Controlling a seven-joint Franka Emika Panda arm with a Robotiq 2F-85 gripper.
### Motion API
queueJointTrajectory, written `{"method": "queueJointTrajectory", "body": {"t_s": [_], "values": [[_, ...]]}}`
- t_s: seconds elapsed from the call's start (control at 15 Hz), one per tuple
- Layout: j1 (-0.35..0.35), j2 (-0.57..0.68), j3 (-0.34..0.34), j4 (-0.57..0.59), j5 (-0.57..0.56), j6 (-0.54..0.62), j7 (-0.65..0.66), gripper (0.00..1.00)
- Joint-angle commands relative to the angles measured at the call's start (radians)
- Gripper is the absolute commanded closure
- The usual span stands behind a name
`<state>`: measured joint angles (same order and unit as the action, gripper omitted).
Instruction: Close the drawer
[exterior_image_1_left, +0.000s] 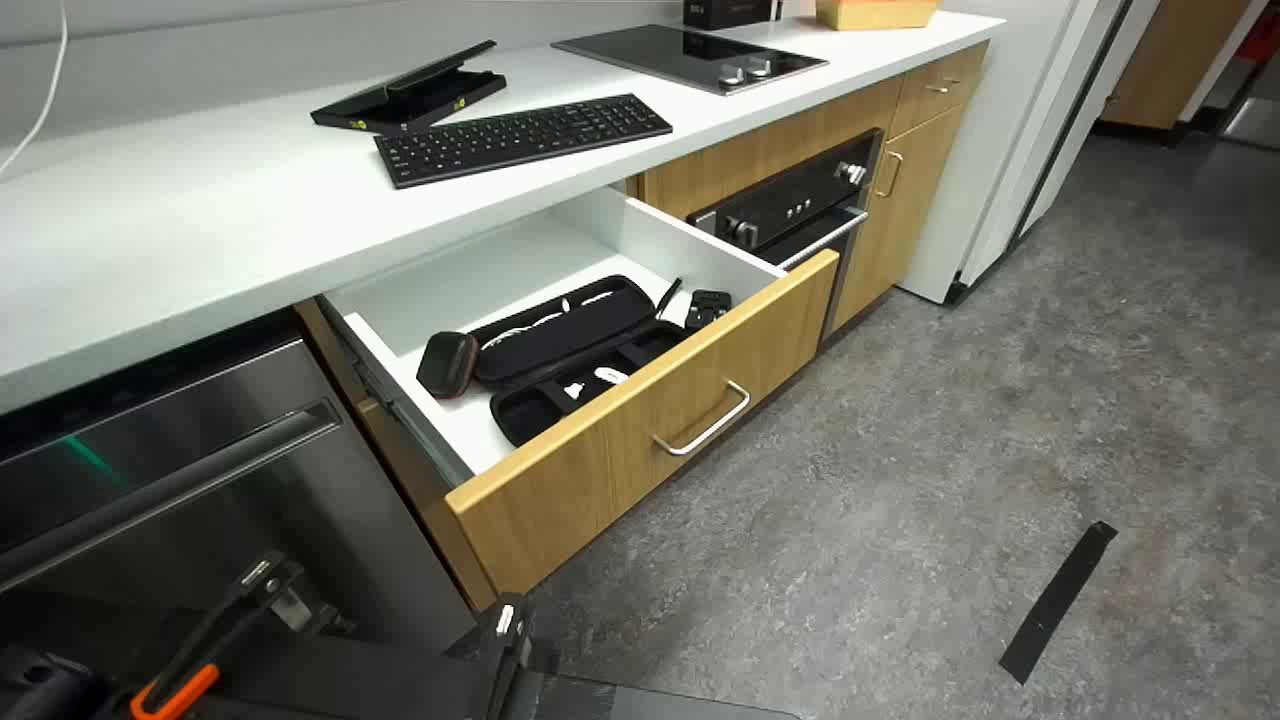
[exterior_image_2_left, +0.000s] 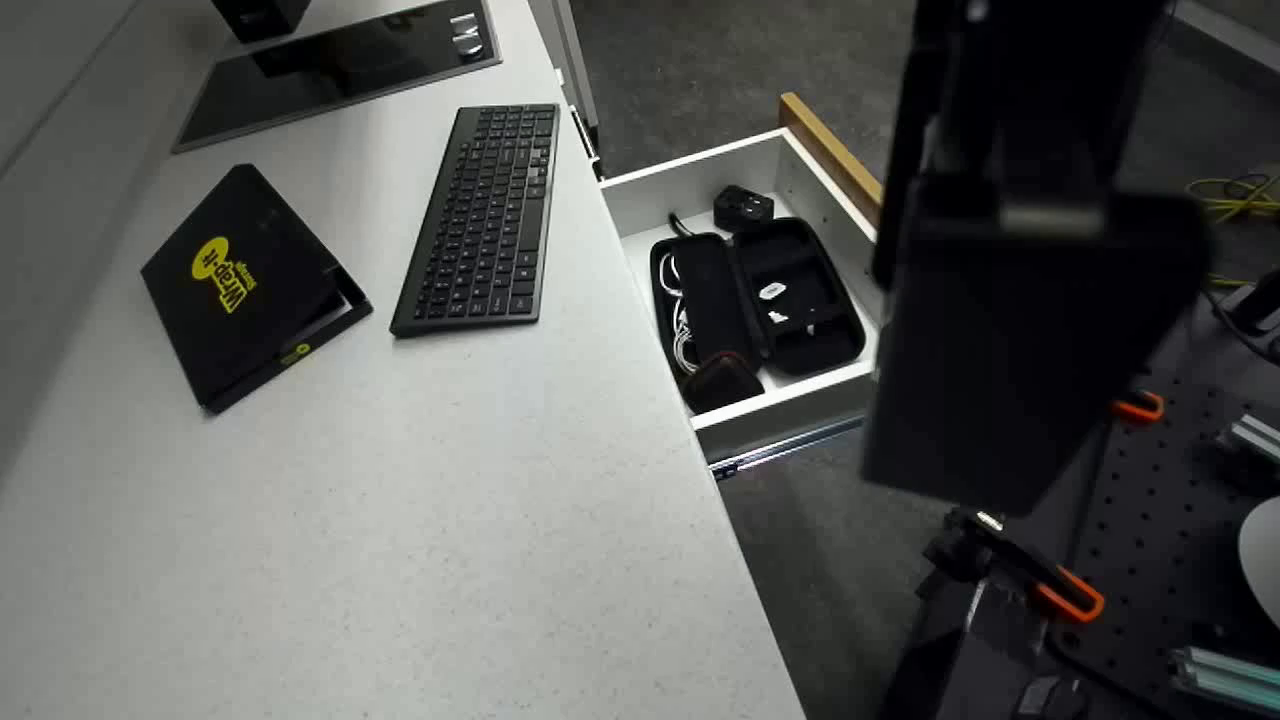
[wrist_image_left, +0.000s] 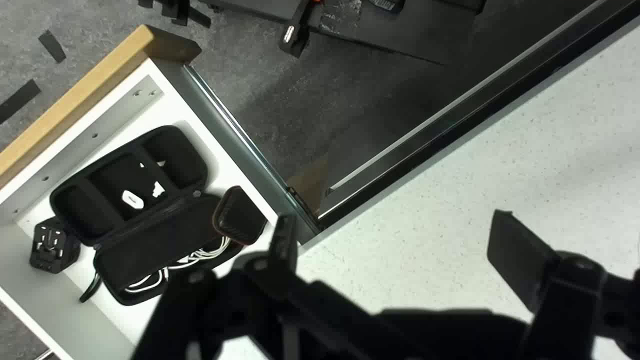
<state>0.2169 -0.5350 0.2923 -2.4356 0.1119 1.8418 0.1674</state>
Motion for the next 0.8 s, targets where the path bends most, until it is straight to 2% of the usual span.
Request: {"method": "queueJointTrajectory", "body": {"t_s": [0.0, 0.33, 0.47, 0.73], "values": [[0.01, 0.002, -0.008, 0.001, -0.005, -0.001, 0.004, 0.0], [0.01, 0.002, -0.008, 0.001, -0.005, -0.001, 0.004, 0.0], [-0.01, -0.003, -0.01, -0.011, -0.026, 0.036, 0.024, 0.0], [-0.104, -0.06, -0.105, -0.09, -0.093, 0.078, 0.042, 0.0]]}}
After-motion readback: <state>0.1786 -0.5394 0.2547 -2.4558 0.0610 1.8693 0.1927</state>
